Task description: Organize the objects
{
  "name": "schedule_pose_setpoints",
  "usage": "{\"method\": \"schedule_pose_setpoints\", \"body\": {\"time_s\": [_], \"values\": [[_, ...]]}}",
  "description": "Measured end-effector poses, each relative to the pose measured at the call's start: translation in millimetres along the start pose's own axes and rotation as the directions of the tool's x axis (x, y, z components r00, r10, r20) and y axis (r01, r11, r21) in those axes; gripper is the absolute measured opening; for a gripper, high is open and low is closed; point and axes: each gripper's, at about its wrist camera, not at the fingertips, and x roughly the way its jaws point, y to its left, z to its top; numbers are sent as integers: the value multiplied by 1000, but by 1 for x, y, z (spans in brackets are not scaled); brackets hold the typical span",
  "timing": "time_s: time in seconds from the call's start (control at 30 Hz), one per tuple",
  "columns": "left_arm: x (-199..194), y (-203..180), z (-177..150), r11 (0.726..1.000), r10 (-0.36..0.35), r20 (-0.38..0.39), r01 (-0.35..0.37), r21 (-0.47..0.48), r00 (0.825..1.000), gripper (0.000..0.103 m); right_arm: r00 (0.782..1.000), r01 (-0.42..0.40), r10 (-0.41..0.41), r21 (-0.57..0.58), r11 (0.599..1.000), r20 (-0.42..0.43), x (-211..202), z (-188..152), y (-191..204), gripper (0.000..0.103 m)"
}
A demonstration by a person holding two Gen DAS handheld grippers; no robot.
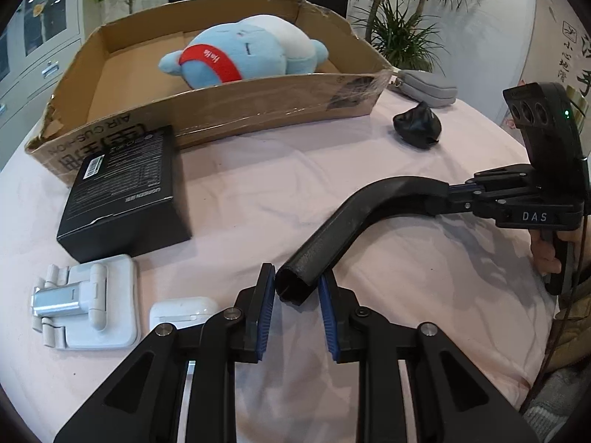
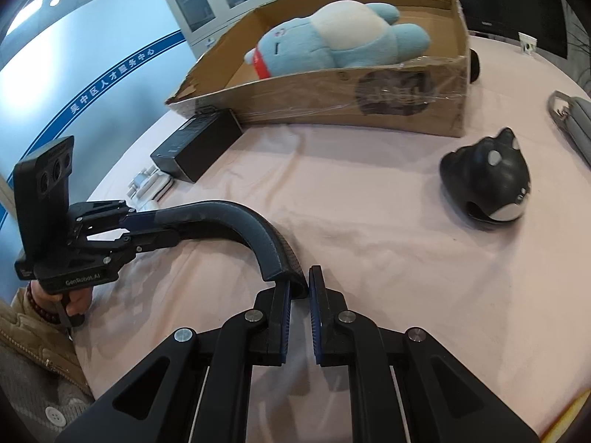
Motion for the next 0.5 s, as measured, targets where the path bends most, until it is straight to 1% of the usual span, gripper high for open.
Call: {"method": "schedule_pose_setpoints", "body": {"time_s": [0.13,0.27,0.37,0.5], "values": [[2,-1,2,1000,0,1,0,-1,1000,22,1000,7,-7,14,1000,4,-3,-1,-2,7],[3,-3,5,1000,21,-8,-21,3,1000,22,1000,11,-11,19,1000,4,-3,-2,-1,7],[3,-2,7,1000,26,-11,-26,-9,1000,22,1000,12,-12,25,1000,3,-3,-2,0,7],[3,-4,10,999,33,-4,-33,4,999,22,1000,24,-24,34,999,-1,-4,-2,0,7]]}}
